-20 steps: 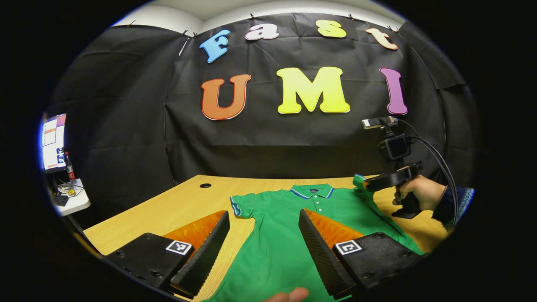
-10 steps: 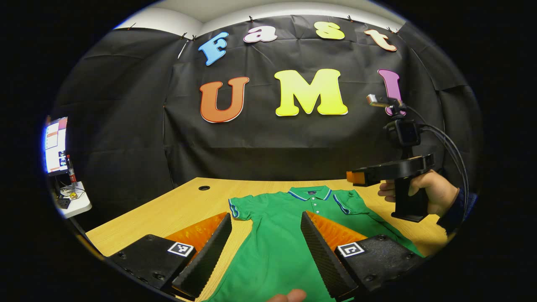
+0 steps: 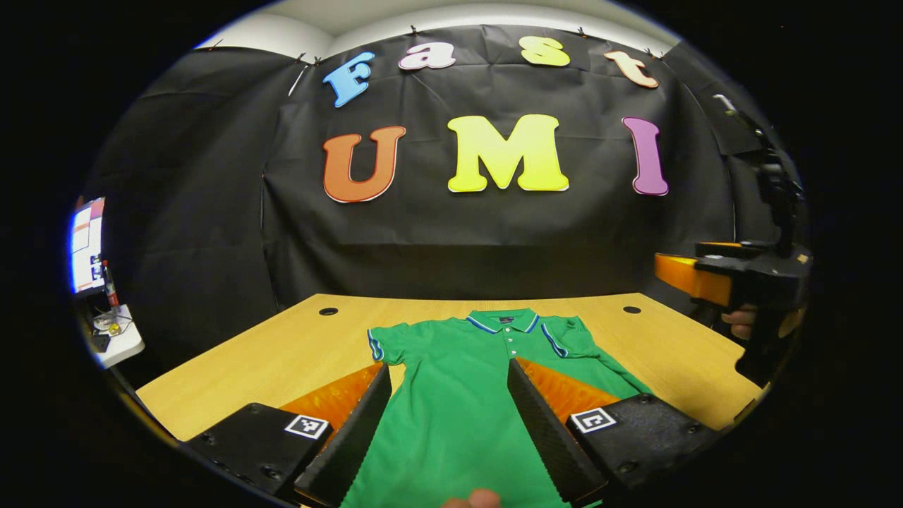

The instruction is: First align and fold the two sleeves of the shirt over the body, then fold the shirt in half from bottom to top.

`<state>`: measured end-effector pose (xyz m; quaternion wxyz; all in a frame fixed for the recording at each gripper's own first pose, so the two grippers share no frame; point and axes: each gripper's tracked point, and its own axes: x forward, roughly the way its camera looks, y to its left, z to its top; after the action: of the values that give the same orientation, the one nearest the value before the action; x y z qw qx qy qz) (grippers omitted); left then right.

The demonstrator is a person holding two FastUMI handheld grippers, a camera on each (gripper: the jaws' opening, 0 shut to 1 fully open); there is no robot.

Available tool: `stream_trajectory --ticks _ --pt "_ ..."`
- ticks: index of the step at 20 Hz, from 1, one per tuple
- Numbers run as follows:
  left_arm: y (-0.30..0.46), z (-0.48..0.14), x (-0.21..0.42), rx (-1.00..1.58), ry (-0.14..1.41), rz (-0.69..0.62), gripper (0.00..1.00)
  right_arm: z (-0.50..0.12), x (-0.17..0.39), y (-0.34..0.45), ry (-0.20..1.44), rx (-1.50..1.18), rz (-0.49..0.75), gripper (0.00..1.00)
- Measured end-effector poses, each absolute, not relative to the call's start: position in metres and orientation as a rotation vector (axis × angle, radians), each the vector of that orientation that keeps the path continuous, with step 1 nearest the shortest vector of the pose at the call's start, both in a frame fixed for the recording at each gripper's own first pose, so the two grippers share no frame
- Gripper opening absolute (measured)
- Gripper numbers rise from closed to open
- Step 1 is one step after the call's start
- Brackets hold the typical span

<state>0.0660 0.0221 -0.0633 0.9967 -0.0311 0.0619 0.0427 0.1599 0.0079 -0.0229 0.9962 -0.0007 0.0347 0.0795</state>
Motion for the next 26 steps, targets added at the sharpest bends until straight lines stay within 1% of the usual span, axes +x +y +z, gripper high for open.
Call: stream_trajectory --ticks 1,2,3,5,8,9,10,13,14,18,19,20,21,22,23,24,26 --pt "0.023 -0.066 0.070 -0.075 0.143 0.086 1.00 -0.030 0.144 0.001 0.064 -0.001 0.166 0.97" --pt "0.027 -0.064 0.073 -0.094 0.155 0.100 1.00 -0.036 0.129 -0.004 0.063 0.003 0.171 0.95" --pt "0.033 -0.061 0.079 -0.112 0.164 0.113 1.00 -0.045 0.116 -0.010 0.061 0.001 0.177 0.96" --pt "0.047 -0.047 0.096 -0.122 0.161 0.151 1.00 -0.061 0.096 -0.024 0.053 0.004 0.171 0.96" --pt "0.082 -0.030 0.136 -0.101 0.156 0.237 1.00 -0.091 0.072 -0.029 0.074 0.042 0.206 0.97" --pt "0.090 -0.030 0.154 -0.090 0.164 0.245 1.00 -0.100 0.067 -0.028 0.084 0.065 0.231 0.95" --pt "0.096 -0.032 0.170 -0.097 0.180 0.245 1.00 -0.106 0.062 -0.026 0.092 0.086 0.248 0.95" --pt "0.106 -0.059 0.215 -0.130 0.260 0.233 1.00 -0.119 0.053 -0.023 0.084 0.122 0.302 0.97" --pt "0.109 -0.071 0.229 -0.151 0.289 0.228 1.00 -0.122 0.051 -0.025 0.078 0.120 0.306 0.95" --pt "0.137 -0.119 0.271 -0.175 0.388 0.273 1.00 -0.142 0.041 -0.028 0.078 0.161 0.325 0.95" --pt "0.145 -0.129 0.283 -0.166 0.404 0.276 1.00 -0.147 0.041 -0.026 0.080 0.173 0.336 0.97" --pt "0.151 -0.140 0.292 -0.179 0.429 0.281 1.00 -0.151 0.042 -0.025 0.080 0.174 0.340 0.95" --pt "0.158 -0.151 0.300 -0.193 0.456 0.285 1.00 -0.155 0.043 -0.029 0.080 0.168 0.331 0.97" --pt "0.165 -0.159 0.306 -0.219 0.479 0.297 1.00 -0.158 0.044 -0.030 0.078 0.161 0.323 0.94" --pt "0.169 -0.166 0.310 -0.243 0.494 0.301 1.00 -0.161 0.045 -0.028 0.078 0.154 0.320 0.95" --pt "0.172 -0.173 0.313 -0.259 0.511 0.304 1.00 -0.157 0.044 -0.026 0.063 0.151 0.323 0.94" --pt "0.179 -0.187 0.319 -0.261 0.547 0.314 0.96 -0.153 0.040 -0.024 0.037 0.153 0.334 0.94"
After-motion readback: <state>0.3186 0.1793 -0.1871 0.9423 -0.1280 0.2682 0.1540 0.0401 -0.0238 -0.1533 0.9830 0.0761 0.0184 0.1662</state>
